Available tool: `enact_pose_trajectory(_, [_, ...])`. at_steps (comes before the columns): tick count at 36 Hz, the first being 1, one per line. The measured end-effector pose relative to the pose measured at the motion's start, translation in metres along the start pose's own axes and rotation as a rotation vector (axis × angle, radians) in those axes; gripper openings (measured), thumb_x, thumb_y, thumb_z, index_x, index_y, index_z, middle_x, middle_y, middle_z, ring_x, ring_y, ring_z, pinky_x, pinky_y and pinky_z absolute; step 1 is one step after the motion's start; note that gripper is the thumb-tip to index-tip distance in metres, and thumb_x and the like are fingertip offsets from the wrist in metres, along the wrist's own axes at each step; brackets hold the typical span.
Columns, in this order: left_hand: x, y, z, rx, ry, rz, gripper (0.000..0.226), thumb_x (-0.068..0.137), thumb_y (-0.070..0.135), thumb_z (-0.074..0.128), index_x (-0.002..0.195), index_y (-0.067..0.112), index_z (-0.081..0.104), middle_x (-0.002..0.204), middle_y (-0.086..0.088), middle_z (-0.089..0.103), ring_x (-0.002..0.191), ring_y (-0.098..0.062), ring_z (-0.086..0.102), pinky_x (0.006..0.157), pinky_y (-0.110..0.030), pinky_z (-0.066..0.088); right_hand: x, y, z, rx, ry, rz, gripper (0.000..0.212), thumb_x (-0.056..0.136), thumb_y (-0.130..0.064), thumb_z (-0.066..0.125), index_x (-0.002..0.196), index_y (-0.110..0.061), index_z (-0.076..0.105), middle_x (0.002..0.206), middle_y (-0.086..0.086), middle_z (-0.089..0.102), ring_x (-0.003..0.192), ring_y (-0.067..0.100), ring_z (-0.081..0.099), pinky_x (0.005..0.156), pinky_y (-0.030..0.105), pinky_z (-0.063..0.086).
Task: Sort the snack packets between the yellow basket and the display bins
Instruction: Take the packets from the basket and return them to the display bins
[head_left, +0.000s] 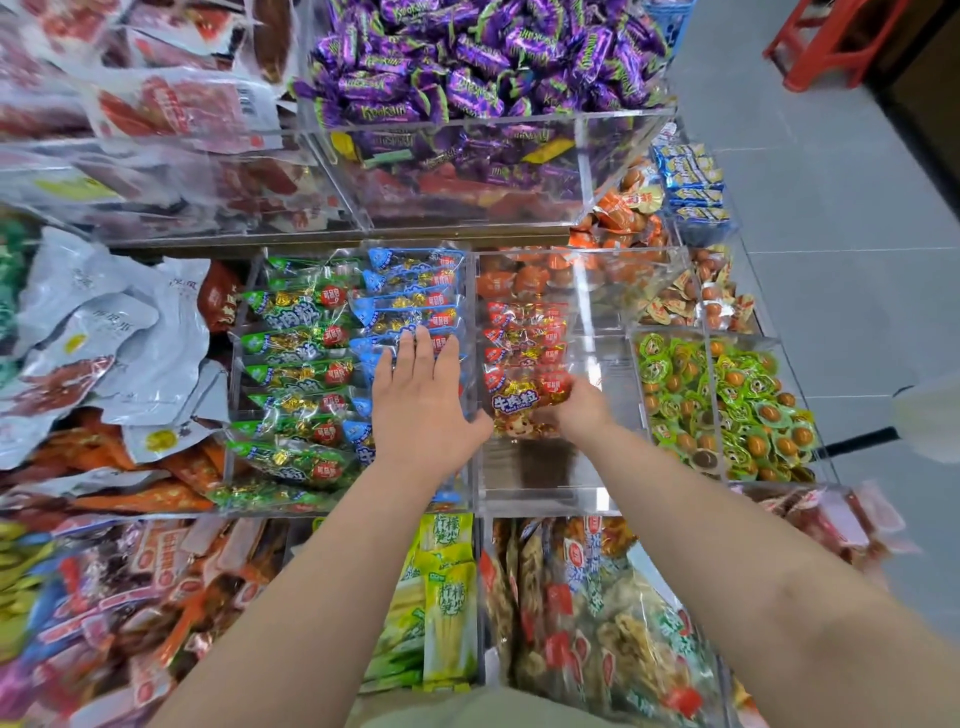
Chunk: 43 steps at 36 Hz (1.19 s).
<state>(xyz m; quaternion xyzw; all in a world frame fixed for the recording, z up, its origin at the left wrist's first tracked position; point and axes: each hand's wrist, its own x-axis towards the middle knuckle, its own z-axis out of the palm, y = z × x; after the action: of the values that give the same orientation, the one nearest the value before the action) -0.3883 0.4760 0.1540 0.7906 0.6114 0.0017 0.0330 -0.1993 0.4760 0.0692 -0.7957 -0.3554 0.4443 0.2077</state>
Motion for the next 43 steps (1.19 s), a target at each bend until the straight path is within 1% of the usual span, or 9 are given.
enact_pose_trajectory(4, [0.000,-0.001,0.002,0.000,0.009,0.003,0.087,0.078,0.061,0.046,0.151,0.020,0.020,0.160,-0.012,0.013,0.149,-0.026,0.006,0.118,-0.044,0.000,0.007,0.008,0.015,-0.082,0.123,0.121,0.094,0.052,-0.036,0.091,0.124,-0.010,0.036,0.125,0.014,0.044,0.118,0.032,0.047,0.099,0.042,0.041])
enact_pose_trajectory(12, [-0.001,-0.001,0.005,-0.009,0.024,-0.002,0.089,0.077,0.063,0.045,0.151,0.020,0.021,0.160,-0.011,0.014,0.149,-0.025,0.007,0.118,-0.042,-0.001,0.027,0.011,0.019,-0.016,0.041,0.024,0.074,0.054,-0.028,0.091,0.113,-0.018,0.047,0.114,0.003,0.060,0.108,0.025,0.058,0.094,0.041,0.049])
enact_pose_trajectory(24, [-0.003,0.000,-0.001,0.008,0.004,-0.020,0.088,0.077,0.060,0.048,0.151,0.021,0.021,0.160,-0.010,0.015,0.148,-0.024,0.009,0.118,-0.043,0.004,-0.001,0.019,-0.011,-0.042,-0.076,0.151,0.125,0.051,-0.041,0.091,0.144,-0.004,0.015,0.140,0.013,0.042,0.128,0.031,0.043,0.102,0.037,0.038])
enact_pose_trajectory(27, [-0.005,0.001,-0.003,-0.007,0.007,-0.023,0.086,0.079,0.061,0.047,0.151,0.022,0.021,0.160,-0.009,0.014,0.149,-0.023,0.008,0.118,-0.043,0.003,-0.021,0.016,-0.026,-0.012,-0.085,0.169,0.099,0.072,-0.037,0.079,0.145,-0.004,0.021,0.138,0.015,0.045,0.119,0.028,0.049,0.100,0.039,0.044])
enact_pose_trajectory(32, [-0.007,0.004,-0.015,-0.094,-0.025,-0.002,0.080,0.084,0.059,0.052,0.149,0.020,0.027,0.159,-0.011,0.021,0.148,-0.029,0.011,0.118,-0.047,0.009,-0.081,0.008,-0.055,0.194,-0.095,0.043,0.039,0.088,-0.025,0.063,0.122,-0.009,0.055,0.100,0.002,0.060,0.089,0.016,0.059,0.079,0.028,0.053])
enact_pose_trajectory(35, [-0.020,0.017,-0.031,-0.277,0.056,0.176,0.057,0.087,0.040,0.057,0.137,0.014,0.047,0.140,-0.014,0.049,0.135,-0.034,0.038,0.111,-0.050,0.030,-0.124,0.008,-0.065,0.242,0.055,-0.011,0.026,0.090,-0.021,0.059,0.115,-0.012,0.060,0.096,0.001,0.061,0.090,0.019,0.059,0.087,0.034,0.051])
enact_pose_trajectory(37, [-0.037,0.032,-0.040,-0.401,0.072,0.306,0.040,0.088,0.032,0.057,0.123,0.014,0.061,0.117,-0.014,0.066,0.112,-0.033,0.057,0.098,-0.044,0.042,-0.152,0.016,-0.068,0.417,0.117,-0.015,0.019,0.093,-0.012,0.054,0.110,-0.009,0.060,0.088,0.005,0.059,0.077,0.018,0.056,0.074,0.029,0.052])
enact_pose_trajectory(40, [-0.068,0.056,-0.043,-0.489,0.119,0.489,0.029,0.081,0.027,0.052,0.091,0.008,0.071,0.087,-0.015,0.070,0.085,-0.033,0.063,0.075,-0.037,0.045,-0.188,0.045,-0.067,0.627,0.178,0.010,0.012,0.094,-0.004,0.049,0.101,-0.001,0.059,0.071,0.002,0.052,0.055,0.009,0.046,0.049,0.016,0.038])
enact_pose_trajectory(43, [-0.101,0.077,-0.025,-0.599,0.012,0.553,0.016,0.083,0.019,0.058,0.091,0.012,0.071,0.080,-0.008,0.068,0.078,-0.029,0.062,0.065,-0.030,0.041,-0.217,0.098,-0.057,0.752,0.251,0.135,0.006,0.091,-0.013,0.057,0.094,-0.010,0.062,0.078,0.004,0.058,0.055,0.007,0.053,0.051,0.019,0.042])
